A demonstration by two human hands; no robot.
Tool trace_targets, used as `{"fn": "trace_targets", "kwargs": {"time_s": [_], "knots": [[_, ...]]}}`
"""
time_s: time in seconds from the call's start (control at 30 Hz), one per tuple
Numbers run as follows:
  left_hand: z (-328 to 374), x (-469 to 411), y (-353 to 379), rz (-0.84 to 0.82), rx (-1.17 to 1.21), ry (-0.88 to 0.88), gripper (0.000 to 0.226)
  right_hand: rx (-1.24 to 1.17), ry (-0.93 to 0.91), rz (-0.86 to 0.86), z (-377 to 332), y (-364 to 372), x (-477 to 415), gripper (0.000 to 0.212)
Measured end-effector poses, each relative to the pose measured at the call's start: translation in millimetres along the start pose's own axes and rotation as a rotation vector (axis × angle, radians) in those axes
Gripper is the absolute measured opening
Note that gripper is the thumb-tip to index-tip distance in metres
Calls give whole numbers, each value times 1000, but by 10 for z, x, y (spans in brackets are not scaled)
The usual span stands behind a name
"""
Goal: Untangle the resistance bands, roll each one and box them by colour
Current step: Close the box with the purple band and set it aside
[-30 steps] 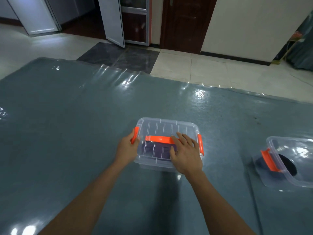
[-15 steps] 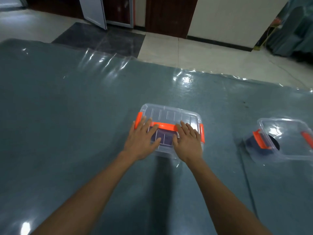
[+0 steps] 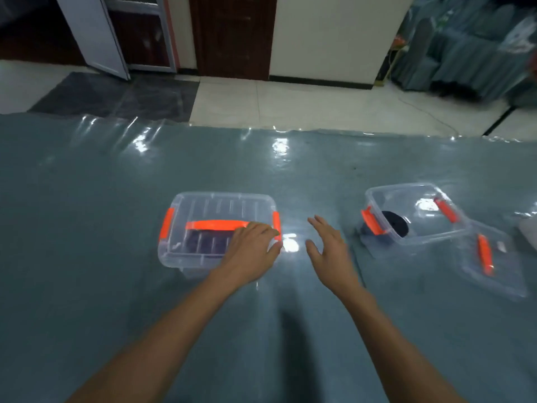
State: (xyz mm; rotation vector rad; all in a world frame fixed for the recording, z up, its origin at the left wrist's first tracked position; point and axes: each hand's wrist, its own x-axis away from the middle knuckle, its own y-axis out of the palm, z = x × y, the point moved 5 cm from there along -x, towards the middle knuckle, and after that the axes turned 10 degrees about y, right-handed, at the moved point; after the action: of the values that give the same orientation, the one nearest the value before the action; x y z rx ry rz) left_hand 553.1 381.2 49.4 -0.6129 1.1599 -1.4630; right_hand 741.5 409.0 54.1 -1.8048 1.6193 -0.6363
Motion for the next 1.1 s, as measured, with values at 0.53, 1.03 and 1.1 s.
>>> {"fn": "trace_targets", "kwargs": {"time_s": [0.53, 1.03, 1.1], "knots": [[3170, -2207, 2090, -109, -76, 231, 57, -211, 515, 176, 3964, -2890, -415, 47], [2858, -2400, 2428, -31, -308, 235, 45, 100, 988, 233, 5708, -3374, -592, 48], [2866, -2407, 2431, -20, -310, 239, 44, 74, 1009, 267, 5777, -3381, -610, 41]]}}
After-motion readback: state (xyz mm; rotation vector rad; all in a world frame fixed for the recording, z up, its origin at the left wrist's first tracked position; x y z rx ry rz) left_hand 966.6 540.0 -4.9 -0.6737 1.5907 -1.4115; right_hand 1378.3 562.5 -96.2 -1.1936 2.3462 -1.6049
